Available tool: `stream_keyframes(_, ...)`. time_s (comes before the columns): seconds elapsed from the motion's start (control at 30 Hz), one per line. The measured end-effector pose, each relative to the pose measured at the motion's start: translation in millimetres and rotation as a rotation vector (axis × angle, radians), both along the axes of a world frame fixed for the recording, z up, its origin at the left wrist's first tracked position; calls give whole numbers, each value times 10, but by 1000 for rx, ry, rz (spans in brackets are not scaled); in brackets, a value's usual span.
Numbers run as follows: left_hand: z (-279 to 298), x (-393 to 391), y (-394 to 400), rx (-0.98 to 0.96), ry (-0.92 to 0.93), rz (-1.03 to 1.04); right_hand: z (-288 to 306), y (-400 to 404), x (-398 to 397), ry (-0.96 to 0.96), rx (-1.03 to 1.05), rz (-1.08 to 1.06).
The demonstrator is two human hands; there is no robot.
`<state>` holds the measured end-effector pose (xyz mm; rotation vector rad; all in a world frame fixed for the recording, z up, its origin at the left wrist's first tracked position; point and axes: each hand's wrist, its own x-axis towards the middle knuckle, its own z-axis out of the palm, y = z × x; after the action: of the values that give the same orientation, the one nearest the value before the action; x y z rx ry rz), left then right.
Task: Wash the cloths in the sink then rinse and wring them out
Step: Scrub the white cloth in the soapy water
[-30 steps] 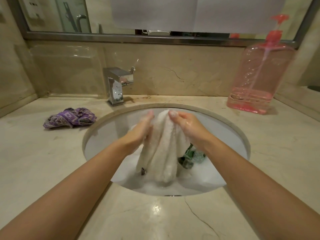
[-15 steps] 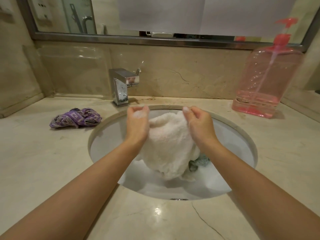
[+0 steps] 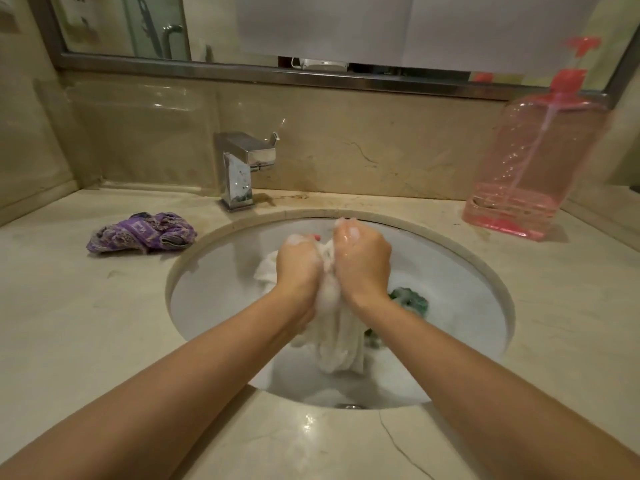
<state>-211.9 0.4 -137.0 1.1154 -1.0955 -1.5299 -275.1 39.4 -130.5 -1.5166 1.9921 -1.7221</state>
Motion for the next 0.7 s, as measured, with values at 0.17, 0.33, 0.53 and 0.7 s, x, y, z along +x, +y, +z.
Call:
stream_keyframes(0.17, 11, 34, 24, 85, 107, -35, -80, 40, 36, 128, -42, 117)
stream_keyframes(0.33, 145, 23, 90, 55, -14, -89, -19, -143, -396, 170, 316, -106)
stream_keyframes(0.53, 169, 210, 24, -103, 35, -54, -37, -17, -423, -251, 318, 472)
stream_keyframes(0.7, 209, 252, 50, -215, -15, -58, -86, -21, -371, -54, 468, 672)
